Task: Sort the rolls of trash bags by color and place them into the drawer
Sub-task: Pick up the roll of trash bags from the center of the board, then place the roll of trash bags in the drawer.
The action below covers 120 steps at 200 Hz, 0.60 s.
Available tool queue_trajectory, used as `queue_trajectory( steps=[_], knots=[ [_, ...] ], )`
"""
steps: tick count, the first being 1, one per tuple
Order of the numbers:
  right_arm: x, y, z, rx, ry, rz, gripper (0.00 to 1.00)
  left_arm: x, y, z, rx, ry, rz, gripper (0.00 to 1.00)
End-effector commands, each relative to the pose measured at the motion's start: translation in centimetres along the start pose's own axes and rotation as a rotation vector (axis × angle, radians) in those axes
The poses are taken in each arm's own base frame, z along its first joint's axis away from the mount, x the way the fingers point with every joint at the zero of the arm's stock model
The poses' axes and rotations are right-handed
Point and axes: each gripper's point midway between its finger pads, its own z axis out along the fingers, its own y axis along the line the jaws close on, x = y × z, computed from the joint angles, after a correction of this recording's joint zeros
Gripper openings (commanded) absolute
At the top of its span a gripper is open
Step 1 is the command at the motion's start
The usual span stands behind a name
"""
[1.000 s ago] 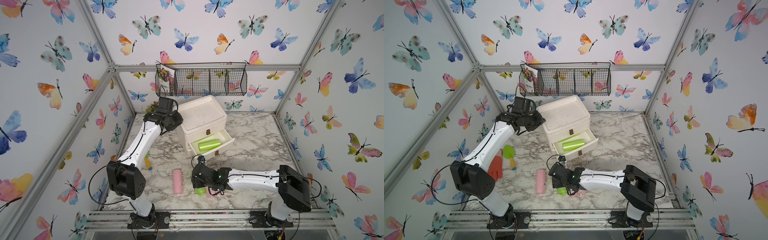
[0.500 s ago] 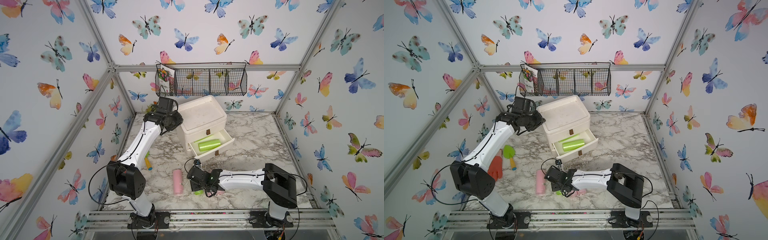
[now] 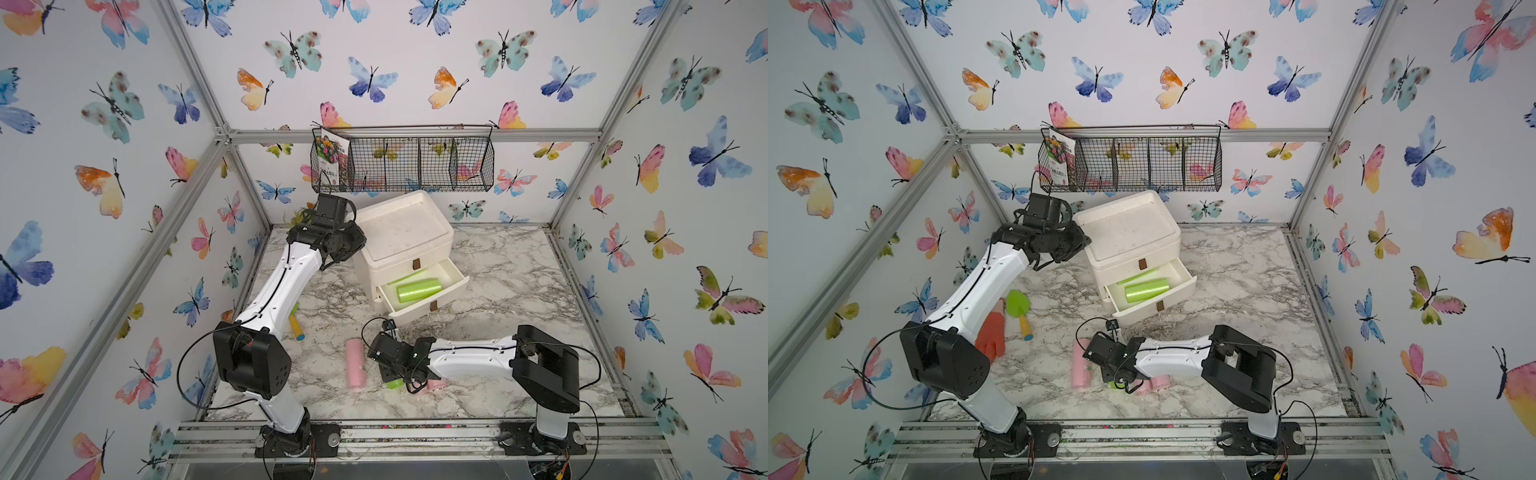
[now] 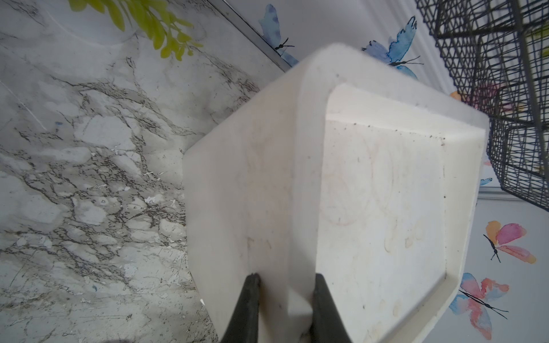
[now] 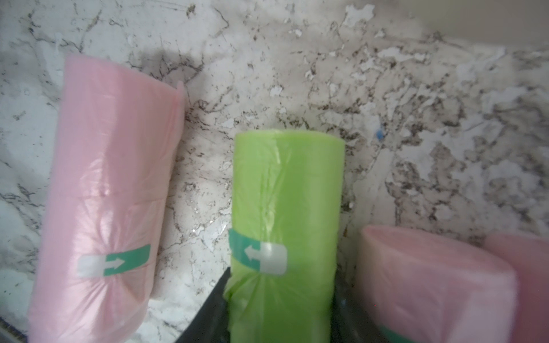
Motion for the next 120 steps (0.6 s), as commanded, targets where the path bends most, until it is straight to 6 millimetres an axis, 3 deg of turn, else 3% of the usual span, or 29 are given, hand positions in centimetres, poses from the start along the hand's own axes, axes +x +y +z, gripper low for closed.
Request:
queue_trajectory(
  steps=[1, 29, 46, 90, 120],
  knots=[
    [-0.9, 0.7, -2.4, -0.022, -0.006, -0.003, 0.40, -1.8, -3.5, -0.8, 0.161, -0.049, -0.059, 0.05],
    [-3.5, 5.1, -8.6, -0.266, -0.042, -0.073, 0.40, -1.8, -3.5, -0.6, 0.161, -0.044, -0.058, 0.05],
    [-4.3, 6.5, -12.6, -0.376, -0.064, -0.135, 0.40, -1.8, -3.5, -0.6, 0.158, -0.042, -0.052, 0.05],
    [-8.1, 4.1, -21.4, -0.428, -0.252, -0.061, 0.42, -1.6, -3.5, -0.6, 0.162, -0.040, -0.061, 0.05],
    [-11.5, 0.9, -24.0, -0.439, -0.417, 0.151, 0.43, -1.6, -3.5, -0.8, 0.168, -0.041, -0.063, 0.05]
  ],
)
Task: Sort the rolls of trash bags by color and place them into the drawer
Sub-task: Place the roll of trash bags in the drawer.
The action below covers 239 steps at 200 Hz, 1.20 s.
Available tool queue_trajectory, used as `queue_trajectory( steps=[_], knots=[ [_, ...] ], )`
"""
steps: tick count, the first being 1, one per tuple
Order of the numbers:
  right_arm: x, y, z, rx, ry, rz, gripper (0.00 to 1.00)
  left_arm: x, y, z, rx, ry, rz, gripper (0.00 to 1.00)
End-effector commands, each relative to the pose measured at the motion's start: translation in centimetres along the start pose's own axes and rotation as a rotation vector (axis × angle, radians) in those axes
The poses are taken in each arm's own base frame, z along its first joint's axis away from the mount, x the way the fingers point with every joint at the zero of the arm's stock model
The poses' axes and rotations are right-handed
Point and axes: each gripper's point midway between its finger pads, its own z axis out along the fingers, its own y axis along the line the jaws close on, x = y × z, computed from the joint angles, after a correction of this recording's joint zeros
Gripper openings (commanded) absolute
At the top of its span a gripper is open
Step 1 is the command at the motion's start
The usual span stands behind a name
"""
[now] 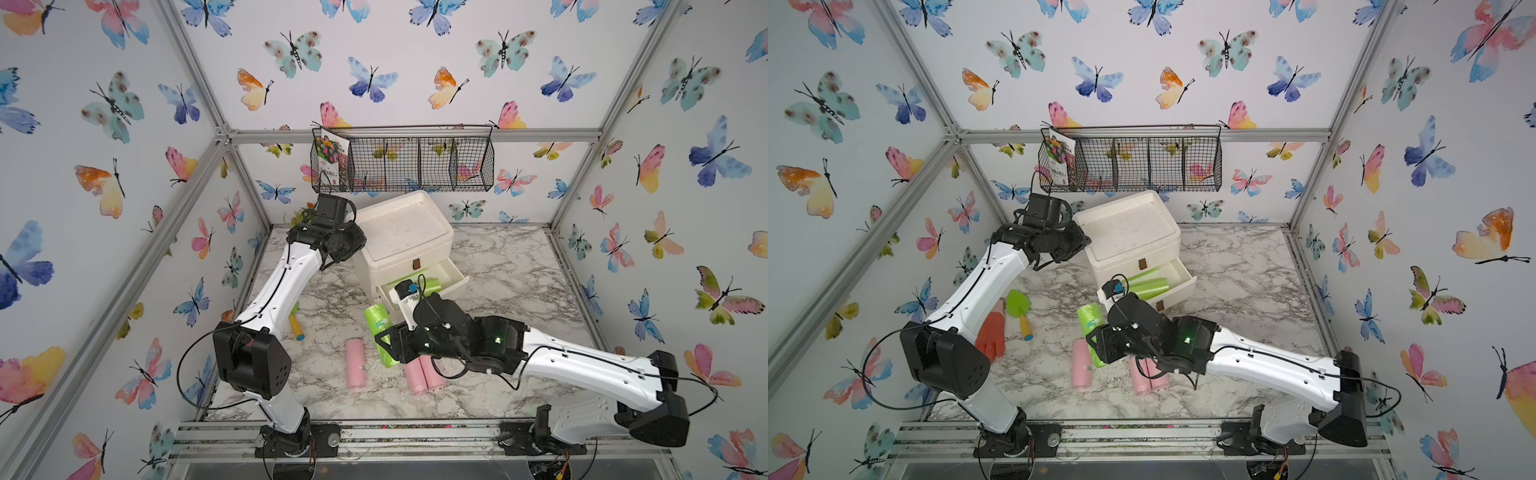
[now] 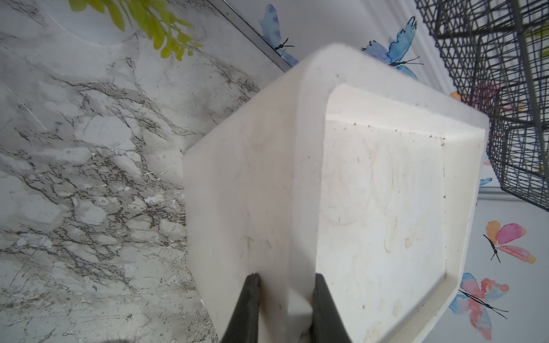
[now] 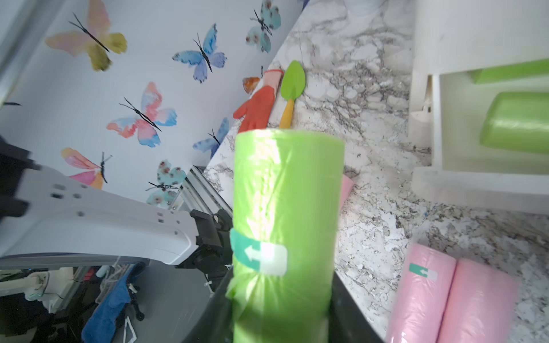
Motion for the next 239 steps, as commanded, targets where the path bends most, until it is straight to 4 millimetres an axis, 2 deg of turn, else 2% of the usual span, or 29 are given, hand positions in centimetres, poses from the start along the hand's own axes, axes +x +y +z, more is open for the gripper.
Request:
queue_trajectory(
  steps=[1, 20, 24, 58, 83, 108, 127, 153, 191, 212, 239],
  knots=[
    [-2.3, -3.0, -0.8, 0.076, -0.132, 0.119, 0.43, -1.6, -3.6, -0.8, 0.170, -0.042, -0.062, 0.05],
    [-3.9, -5.7, -2.0, 0.117, -0.250, 0.281, 0.45, -1.9, -3.8, -1.2, 0.173, -0.048, -0.060, 0.05],
    [-4.7, -6.9, -2.4, 0.132, -0.291, 0.319, 0.45, -1.9, -3.8, -1.3, 0.173, -0.049, -0.059, 0.05],
    [-7.9, -11.3, -3.9, 0.116, -0.498, 0.545, 0.45, -2.0, -4.0, -1.7, 0.176, -0.055, -0.055, 0.05],
    [-9.2, -13.9, -3.4, 0.123, -0.564, 0.669, 0.45, -1.9, -4.0, -1.7, 0.179, -0.053, -0.056, 0.05],
    [-9.7, -16.2, -2.2, 0.120, -0.614, 0.805, 0.47, -1.8, -4.1, -1.7, 0.185, -0.049, -0.056, 0.05],
    [-9.7, -17.3, -1.4, 0.109, -0.645, 0.886, 0.51, -1.9, -4.1, -1.7, 0.189, -0.049, -0.054, 0.05],
    [-9.0, -18.3, 0.5, 0.123, -0.635, 0.973, 0.60, -2.1, -4.1, -1.6, 0.192, -0.045, -0.054, 0.05],
    [-8.5, -19.3, 2.5, 0.132, -0.633, 1.022, 0.60, -2.0, -3.8, -1.5, 0.197, -0.037, -0.060, 0.05],
    [-8.3, -19.5, 2.9, 0.140, -0.625, 1.020, 0.60, -2.3, -3.6, -1.6, 0.199, -0.040, -0.064, 0.05],
    [-8.2, -19.6, 2.3, 0.149, -0.634, 0.998, 0.60, -2.5, -3.3, -1.5, 0.196, -0.042, -0.066, 0.05]
  ],
)
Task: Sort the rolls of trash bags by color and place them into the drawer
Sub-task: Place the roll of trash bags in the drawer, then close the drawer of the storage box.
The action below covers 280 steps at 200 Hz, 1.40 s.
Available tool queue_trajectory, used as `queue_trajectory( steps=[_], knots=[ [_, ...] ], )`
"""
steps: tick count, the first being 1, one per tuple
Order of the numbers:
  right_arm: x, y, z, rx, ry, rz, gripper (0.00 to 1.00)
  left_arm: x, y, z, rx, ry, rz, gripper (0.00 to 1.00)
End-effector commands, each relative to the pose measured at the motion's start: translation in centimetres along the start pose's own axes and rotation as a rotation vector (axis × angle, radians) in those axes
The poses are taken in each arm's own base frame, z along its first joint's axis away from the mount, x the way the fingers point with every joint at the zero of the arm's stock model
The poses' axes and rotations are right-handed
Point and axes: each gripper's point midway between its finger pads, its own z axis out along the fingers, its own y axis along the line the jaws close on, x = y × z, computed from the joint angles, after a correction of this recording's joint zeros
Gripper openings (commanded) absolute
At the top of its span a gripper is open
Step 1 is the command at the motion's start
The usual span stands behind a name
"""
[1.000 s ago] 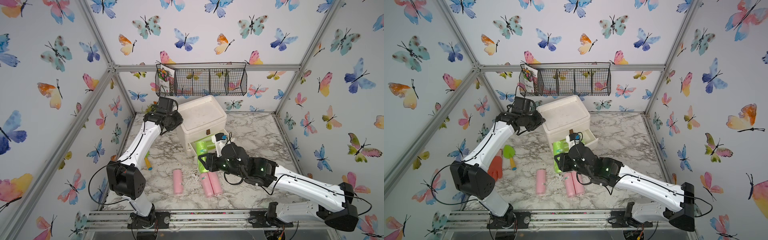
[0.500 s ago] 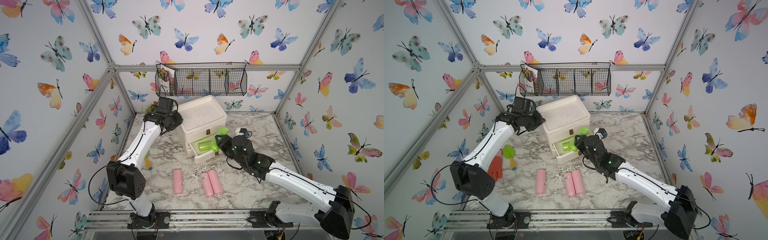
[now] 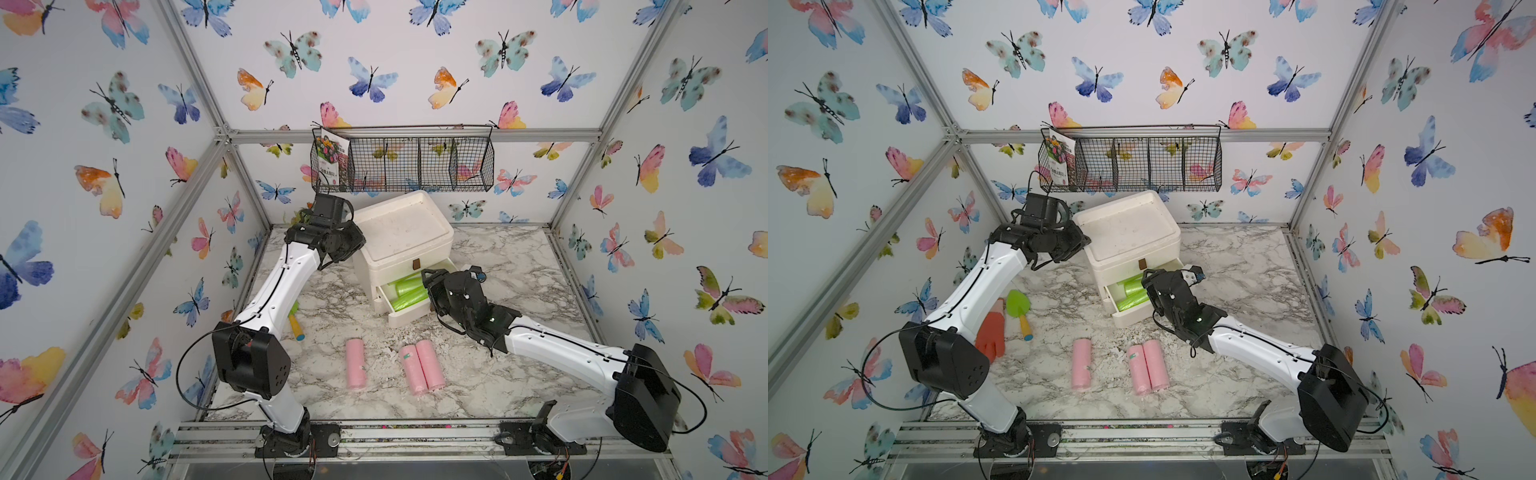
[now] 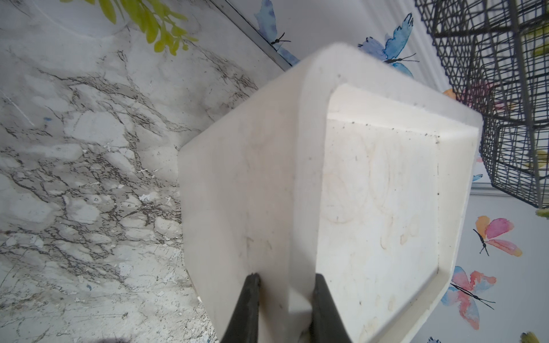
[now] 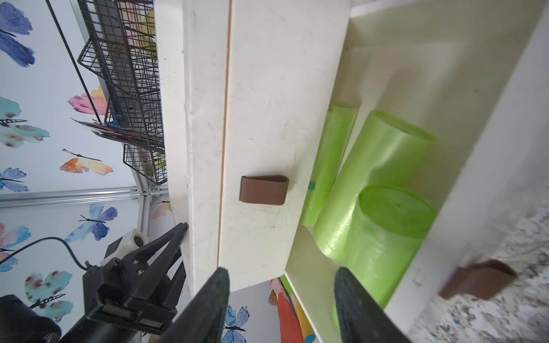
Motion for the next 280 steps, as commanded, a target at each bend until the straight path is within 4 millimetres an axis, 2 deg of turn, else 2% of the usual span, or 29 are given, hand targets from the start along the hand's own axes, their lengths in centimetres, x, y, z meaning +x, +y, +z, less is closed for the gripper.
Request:
queue_trajectory(
  steps=[1, 16, 46, 72, 89, 100, 106, 131, 163, 211, 280],
  knots=[
    [-0.9, 0.7, -0.5, -0.032, -0.033, 0.012, 0.60, -2.3, -3.3, -1.3, 0.172, -0.062, -0.052, 0.05],
    [-1.3, 1.0, -1.1, -0.042, -0.047, -0.033, 0.61, -2.2, -3.2, -1.2, 0.172, -0.058, -0.054, 0.05],
    [-2.6, 0.7, -2.5, 0.025, -0.092, -0.241, 0.60, -2.2, -3.1, -1.1, 0.170, -0.056, -0.053, 0.05],
    [-3.5, -2.4, -3.6, 0.162, -0.093, -0.401, 0.51, -2.3, -2.9, -1.1, 0.166, -0.060, -0.052, 0.05],
    [-3.7, -4.8, -4.0, 0.224, -0.083, -0.447, 0.35, -2.3, -2.8, -0.9, 0.162, -0.057, -0.053, 0.05],
    [-3.7, -6.4, -4.1, 0.253, -0.071, -0.466, 0.10, -2.3, -2.7, -0.8, 0.159, -0.056, -0.054, 0.05],
    [-3.7, -7.1, -4.1, 0.268, -0.067, -0.471, 0.02, -2.3, -2.8, -0.8, 0.160, -0.057, -0.053, 0.05],
    [-3.4, -9.5, -3.1, 0.315, -0.026, -0.488, 0.02, -2.4, -2.8, -0.9, 0.160, -0.060, -0.053, 0.05],
    [-2.8, -11.0, -1.0, 0.340, 0.042, -0.500, 0.02, -2.4, -2.7, -0.9, 0.152, -0.062, -0.054, 0.05],
    [-2.6, -11.3, 1.7, 0.361, 0.094, -0.527, 0.02, -2.7, -2.5, -0.6, 0.134, -0.070, -0.043, 0.05],
    [-2.7, -10.6, 2.8, 0.340, 0.099, -0.530, 0.02, -3.4, -2.3, 0.6, 0.069, -0.059, 0.015, 0.05]
  ],
)
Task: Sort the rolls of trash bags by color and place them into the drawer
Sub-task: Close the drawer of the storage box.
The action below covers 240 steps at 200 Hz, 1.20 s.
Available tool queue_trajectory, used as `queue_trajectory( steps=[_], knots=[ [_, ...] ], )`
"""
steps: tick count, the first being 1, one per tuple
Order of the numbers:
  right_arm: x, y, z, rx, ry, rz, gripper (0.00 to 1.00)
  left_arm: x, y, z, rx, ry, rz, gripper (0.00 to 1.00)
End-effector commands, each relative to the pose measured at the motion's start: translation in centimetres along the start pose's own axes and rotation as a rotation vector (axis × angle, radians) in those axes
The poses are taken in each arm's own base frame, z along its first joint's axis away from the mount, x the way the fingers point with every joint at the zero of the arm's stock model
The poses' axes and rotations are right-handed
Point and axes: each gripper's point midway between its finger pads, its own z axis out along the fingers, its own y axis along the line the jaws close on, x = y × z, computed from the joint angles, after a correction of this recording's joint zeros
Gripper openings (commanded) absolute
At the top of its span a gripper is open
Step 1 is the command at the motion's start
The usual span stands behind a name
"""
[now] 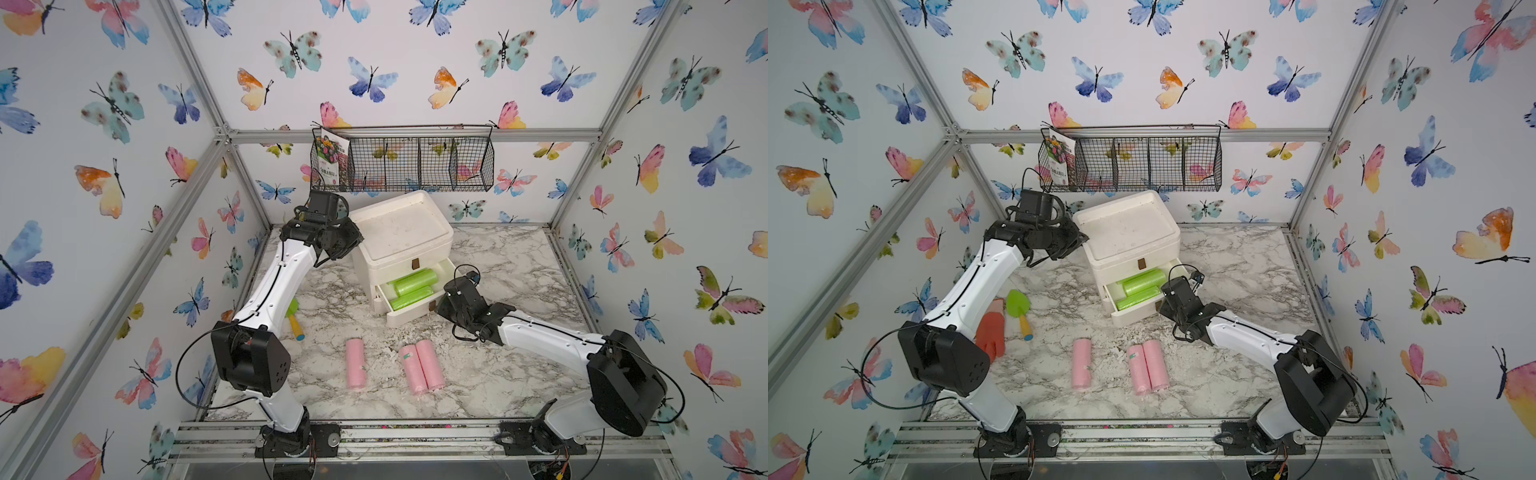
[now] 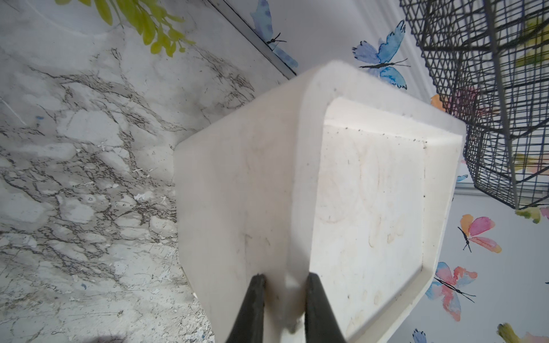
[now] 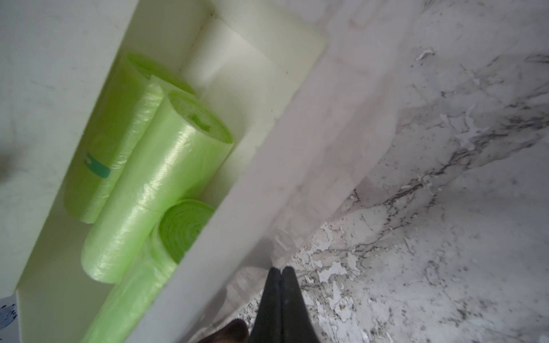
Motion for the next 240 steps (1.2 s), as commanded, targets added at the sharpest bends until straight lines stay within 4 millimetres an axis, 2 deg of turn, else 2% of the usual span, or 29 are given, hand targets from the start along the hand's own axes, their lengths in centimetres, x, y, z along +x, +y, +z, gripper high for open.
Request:
queue_trajectory(
  steps=[1, 58, 92, 152, 170, 211, 240],
  knots=[
    [-1.2, 1.8, 0.3, -0.049, -0.021, -0.004, 0.02, -2.7, -1.9, 1.0, 0.054, -0.077, 0.029, 0.05],
    [-1.3, 2.1, 0.5, -0.060, -0.020, -0.005, 0.02, -2.6, -1.0, 2.3, -0.010, -0.051, 0.071, 0.02],
    [-1.8, 3.0, 0.5, -0.077, -0.029, -0.020, 0.02, -2.2, -0.8, 2.6, -0.015, -0.031, 0.074, 0.00],
    [-3.6, 6.1, 1.5, -0.139, -0.044, -0.056, 0.02, -1.5, -1.7, 2.6, 0.005, -0.022, 0.069, 0.00],
    [-4.1, 7.6, 2.1, -0.168, -0.042, -0.072, 0.02, -1.2, -1.8, 2.7, 0.008, -0.015, 0.068, 0.00],
    [-3.6, 10.5, 3.2, -0.260, 0.013, -0.045, 0.02, -0.7, -2.1, 3.0, 0.010, -0.006, 0.065, 0.00],
    [-2.8, 11.7, 2.7, -0.339, 0.063, -0.011, 0.02, -0.9, -2.2, 2.9, 0.012, -0.012, 0.062, 0.00]
  ],
)
